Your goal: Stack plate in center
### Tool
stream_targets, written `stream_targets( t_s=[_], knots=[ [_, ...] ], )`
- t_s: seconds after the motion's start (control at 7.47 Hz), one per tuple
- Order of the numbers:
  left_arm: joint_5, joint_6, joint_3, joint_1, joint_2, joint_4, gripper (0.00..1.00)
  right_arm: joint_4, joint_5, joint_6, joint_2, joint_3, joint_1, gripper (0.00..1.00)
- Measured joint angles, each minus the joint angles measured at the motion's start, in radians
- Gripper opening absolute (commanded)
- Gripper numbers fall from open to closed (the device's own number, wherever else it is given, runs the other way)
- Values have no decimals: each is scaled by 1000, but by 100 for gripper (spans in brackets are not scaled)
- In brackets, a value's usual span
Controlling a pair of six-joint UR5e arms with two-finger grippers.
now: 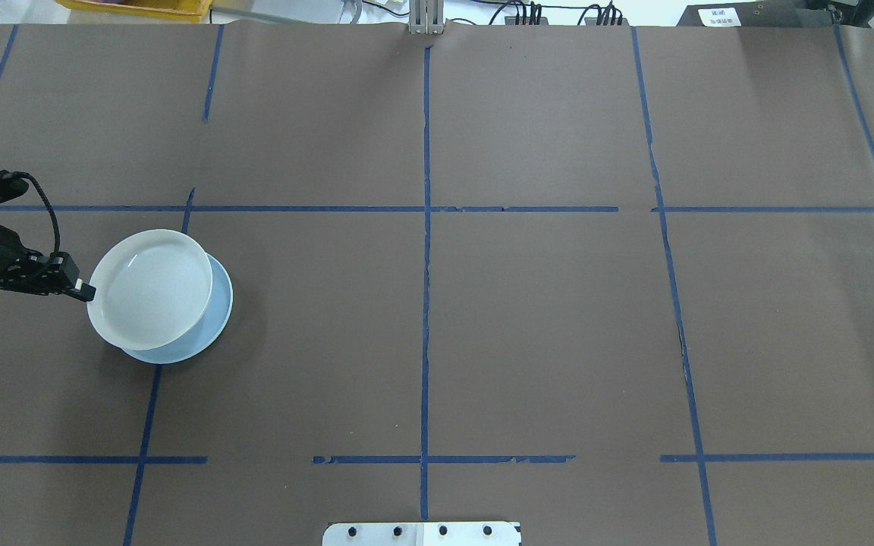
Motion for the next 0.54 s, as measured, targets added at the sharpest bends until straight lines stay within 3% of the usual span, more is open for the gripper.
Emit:
stream_targets(
  t_s=[0.54],
  knots=[
    [-1,2,-3,1,-1,-6,100,0,-1,0,0,0,0,100]
  ],
)
